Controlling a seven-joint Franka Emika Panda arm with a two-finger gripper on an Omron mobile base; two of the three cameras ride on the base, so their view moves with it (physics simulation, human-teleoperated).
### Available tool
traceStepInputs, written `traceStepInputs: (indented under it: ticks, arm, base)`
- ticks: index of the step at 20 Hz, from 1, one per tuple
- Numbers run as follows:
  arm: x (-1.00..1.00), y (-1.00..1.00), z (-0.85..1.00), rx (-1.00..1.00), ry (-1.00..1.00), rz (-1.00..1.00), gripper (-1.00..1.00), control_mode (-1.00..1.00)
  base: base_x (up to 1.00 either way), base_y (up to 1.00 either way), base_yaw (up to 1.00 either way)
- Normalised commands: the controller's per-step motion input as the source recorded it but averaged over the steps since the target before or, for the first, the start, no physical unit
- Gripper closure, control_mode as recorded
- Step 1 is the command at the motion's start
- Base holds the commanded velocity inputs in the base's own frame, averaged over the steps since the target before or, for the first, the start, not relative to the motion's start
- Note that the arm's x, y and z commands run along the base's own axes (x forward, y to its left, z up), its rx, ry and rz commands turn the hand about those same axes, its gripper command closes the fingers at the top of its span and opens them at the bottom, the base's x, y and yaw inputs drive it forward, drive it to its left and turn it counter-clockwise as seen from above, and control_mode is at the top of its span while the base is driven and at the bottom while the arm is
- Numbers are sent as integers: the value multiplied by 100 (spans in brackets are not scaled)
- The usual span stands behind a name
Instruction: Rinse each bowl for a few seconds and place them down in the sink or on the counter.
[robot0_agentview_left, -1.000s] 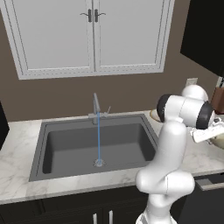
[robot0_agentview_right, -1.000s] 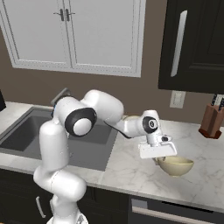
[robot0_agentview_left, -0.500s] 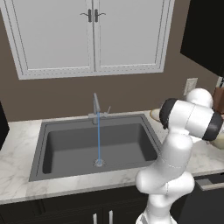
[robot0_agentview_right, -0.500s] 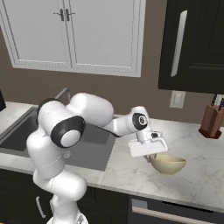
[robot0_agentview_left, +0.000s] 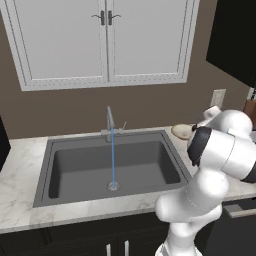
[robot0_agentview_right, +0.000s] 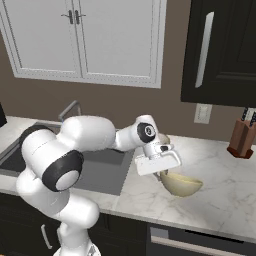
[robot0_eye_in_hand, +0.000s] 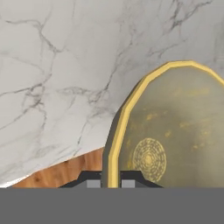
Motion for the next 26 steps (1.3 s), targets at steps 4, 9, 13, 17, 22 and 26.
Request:
traceStepInputs:
  ticks: [4, 9, 13, 17, 22, 26]
  arm:
    - [-6, 35, 39, 0, -1, 6, 100, -100]
    - [-3, 35, 35, 0, -3, 8, 100, -100]
    - [0, 31, 27, 0, -3, 11, 100, -100]
    - [0, 31, 26, 0, -1, 12, 100, -100]
    - [0, 31, 22, 0, -1, 13, 100, -100]
    - [0, 33, 15, 1, -1, 14, 100, -100]
  base:
    - [0, 0, 0]
    - [0, 0, 0]
    - [0, 0, 0]
    - [0, 0, 0]
    - [0, 0, 0]
    - [0, 0, 0]
